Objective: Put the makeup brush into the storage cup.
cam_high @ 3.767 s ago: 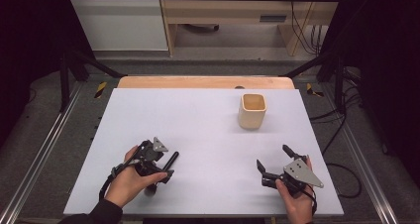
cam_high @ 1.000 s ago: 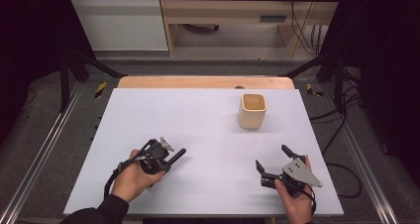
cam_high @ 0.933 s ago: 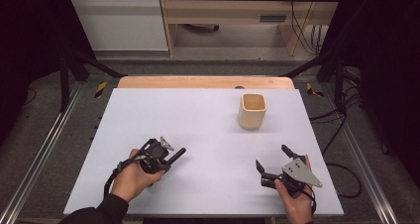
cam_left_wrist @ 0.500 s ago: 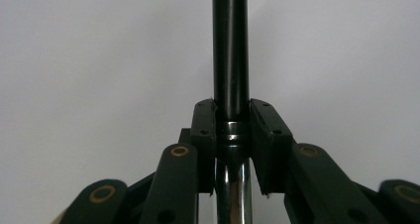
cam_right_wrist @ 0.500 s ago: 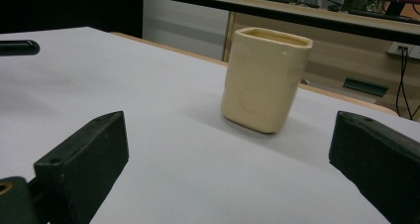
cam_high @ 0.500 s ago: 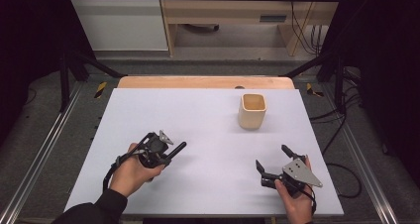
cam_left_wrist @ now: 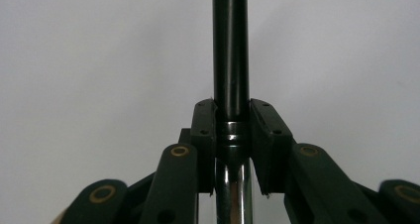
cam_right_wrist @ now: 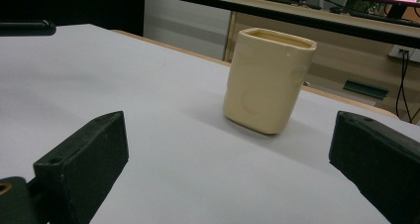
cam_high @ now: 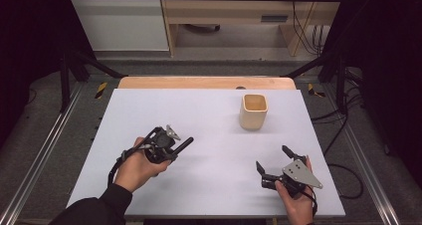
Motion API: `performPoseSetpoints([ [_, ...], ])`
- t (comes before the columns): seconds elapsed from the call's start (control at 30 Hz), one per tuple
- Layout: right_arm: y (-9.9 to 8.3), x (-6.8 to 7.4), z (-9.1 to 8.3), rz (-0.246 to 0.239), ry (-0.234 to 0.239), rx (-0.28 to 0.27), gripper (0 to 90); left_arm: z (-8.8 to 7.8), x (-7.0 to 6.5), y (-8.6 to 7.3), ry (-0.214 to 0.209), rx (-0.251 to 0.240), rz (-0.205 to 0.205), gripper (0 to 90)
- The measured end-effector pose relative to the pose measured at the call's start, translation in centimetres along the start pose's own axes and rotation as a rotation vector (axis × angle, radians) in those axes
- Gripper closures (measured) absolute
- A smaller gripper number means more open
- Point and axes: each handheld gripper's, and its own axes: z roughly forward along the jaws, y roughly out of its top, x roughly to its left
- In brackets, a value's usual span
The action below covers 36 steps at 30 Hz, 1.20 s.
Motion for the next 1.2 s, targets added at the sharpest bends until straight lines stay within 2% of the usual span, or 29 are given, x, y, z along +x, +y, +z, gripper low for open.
performPoseSetpoints([
  [0.27,0.0,0.0,0.0,-0.005,-0.001,-0.003,2.1,-0.1,-0.3,0.8,-0.005,-0.002,0.012,73.5],
  [0.77,0.2,0.4,0.1,-0.013,0.009,-0.008,2.0,-0.2,-0.9,2.5,-0.013,0.018,0.068,73.5],
  [1.03,0.5,1.2,0.4,-0.085,0.013,0.015,1.9,0.0,-1.3,3.3,-0.028,0.01,0.085,73.5],
  [1.1,0.6,1.6,0.8,-0.123,0.009,0.023,1.9,0.3,-1.6,3.5,-0.033,0.018,0.095,73.5],
  [1.2,0.7,1.9,0.9,-0.142,0.014,0.027,1.9,0.5,-1.8,3.7,-0.038,0.026,0.104,73.5],
])
